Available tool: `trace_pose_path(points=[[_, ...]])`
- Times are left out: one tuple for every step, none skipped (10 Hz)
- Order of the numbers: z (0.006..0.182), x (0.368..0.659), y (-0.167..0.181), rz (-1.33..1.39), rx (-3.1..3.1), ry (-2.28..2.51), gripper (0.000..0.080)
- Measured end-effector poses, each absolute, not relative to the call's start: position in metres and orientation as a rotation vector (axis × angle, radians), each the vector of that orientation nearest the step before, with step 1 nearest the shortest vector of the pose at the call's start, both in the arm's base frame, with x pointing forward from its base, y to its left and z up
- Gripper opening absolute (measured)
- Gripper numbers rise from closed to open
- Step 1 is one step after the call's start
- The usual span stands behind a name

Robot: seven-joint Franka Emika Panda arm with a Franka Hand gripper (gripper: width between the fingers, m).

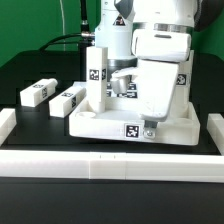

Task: Assemble desk

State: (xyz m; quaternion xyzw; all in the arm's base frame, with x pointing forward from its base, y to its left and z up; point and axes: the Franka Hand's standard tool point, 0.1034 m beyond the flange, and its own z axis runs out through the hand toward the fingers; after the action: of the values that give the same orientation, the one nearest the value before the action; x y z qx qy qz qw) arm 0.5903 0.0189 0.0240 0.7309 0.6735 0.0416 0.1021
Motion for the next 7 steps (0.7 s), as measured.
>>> trace_pose_path(points=[[0.024, 0.590, 0.018, 0.122, 2.161, 1.985, 0.0068], [0.024, 0.590, 0.018, 0.122, 2.162, 1.984, 0.0068], [0.024, 0.591, 0.022, 0.119, 2.154, 1.996, 0.0068], [0.025, 0.596, 0.028, 0.100, 2.156, 2.011, 0.0068], [0.027, 0.608, 0.035, 0.098, 2.150, 2.020, 0.0068], [0.027, 0.616, 0.039, 0.108, 2.142, 2.021, 0.0068], [0.026, 0.620, 0.040, 0.090, 2.146, 2.028, 0.0068]])
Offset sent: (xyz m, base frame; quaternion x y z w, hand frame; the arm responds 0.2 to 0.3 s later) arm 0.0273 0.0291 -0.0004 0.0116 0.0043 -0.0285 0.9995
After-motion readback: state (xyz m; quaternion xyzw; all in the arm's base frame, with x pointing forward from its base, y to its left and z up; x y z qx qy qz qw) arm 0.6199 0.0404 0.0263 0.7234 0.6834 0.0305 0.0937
